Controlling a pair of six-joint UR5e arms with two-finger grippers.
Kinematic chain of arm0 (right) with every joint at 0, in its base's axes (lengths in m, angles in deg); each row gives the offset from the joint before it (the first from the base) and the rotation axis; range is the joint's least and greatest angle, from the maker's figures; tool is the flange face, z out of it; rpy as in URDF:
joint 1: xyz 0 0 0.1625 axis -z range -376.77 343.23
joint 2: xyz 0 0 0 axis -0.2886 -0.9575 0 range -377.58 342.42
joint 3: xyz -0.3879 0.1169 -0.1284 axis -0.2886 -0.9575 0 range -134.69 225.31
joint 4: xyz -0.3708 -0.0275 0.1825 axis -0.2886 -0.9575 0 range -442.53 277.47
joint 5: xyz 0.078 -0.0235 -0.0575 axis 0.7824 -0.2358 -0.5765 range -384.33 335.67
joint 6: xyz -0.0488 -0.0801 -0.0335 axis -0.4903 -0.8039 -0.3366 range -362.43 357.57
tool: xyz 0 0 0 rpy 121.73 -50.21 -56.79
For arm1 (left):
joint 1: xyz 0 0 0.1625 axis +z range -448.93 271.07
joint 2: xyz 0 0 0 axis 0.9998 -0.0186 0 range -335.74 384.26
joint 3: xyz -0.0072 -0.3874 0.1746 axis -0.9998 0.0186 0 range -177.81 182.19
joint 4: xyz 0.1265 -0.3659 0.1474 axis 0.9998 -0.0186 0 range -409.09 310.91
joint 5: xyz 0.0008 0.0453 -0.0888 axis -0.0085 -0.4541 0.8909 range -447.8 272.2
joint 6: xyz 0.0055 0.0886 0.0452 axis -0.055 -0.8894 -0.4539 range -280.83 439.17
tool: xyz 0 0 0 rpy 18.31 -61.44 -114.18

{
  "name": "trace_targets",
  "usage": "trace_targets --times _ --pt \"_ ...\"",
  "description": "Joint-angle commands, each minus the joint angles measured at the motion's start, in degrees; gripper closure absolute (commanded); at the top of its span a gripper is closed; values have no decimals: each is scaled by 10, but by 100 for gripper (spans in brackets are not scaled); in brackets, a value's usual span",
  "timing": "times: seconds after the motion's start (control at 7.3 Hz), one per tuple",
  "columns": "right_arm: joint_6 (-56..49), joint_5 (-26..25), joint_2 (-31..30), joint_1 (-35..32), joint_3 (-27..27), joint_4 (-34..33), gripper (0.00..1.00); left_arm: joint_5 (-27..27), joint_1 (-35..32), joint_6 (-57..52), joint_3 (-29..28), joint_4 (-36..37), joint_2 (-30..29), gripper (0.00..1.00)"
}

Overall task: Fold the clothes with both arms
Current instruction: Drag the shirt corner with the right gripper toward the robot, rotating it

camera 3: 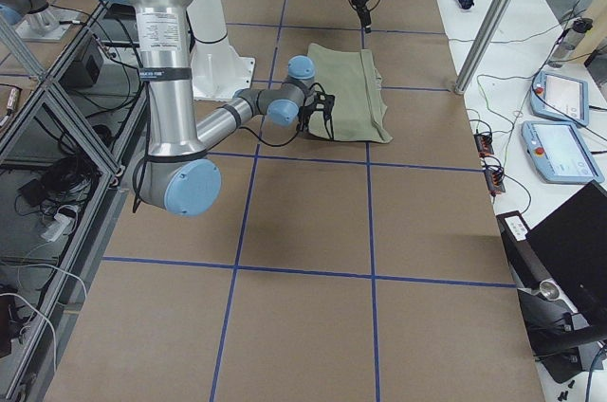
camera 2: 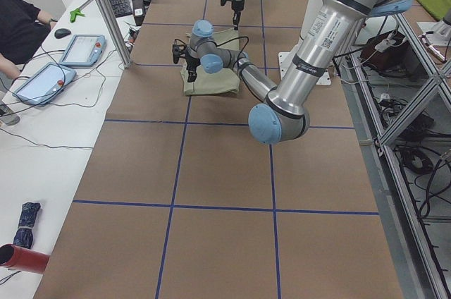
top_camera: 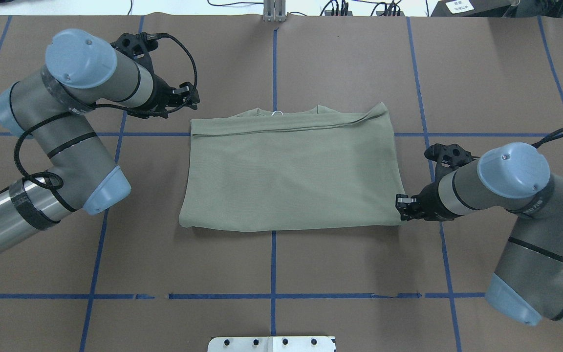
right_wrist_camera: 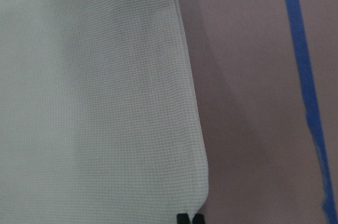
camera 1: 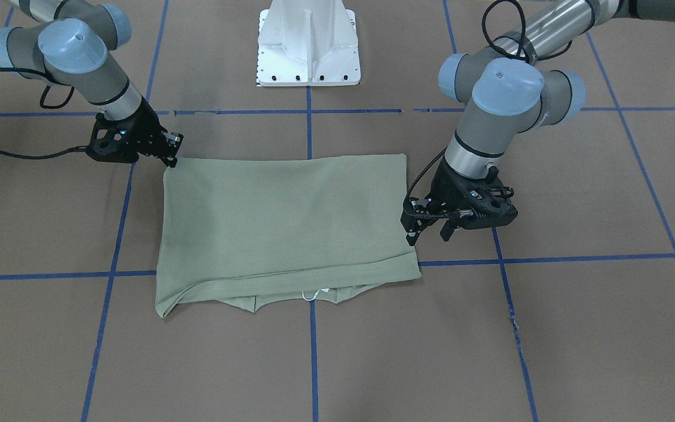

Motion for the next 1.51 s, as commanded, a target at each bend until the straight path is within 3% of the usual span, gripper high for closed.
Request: trace_targets --times 0.0,0.27,0.55,0.68,0.96,1.37 --pt "0 1 -110 63 98 1 100 -1 0 1 3 0 -1 25" --pt "2 12 -210 170 169 2 100 -18 6 2 5 0 10 25" --pt "77 24 -214 279 193 3 100 -21 10 2 10 0 11 25" --pt "89 20 -209 305 193 3 1 -20 11 2 18 0 11 24" --pt "91 19 -195 269 196 4 0 -15 35 2 25 1 12 22" --pt "90 18 -117 90 186 4 0 -12 151 123 96 2 40 16"
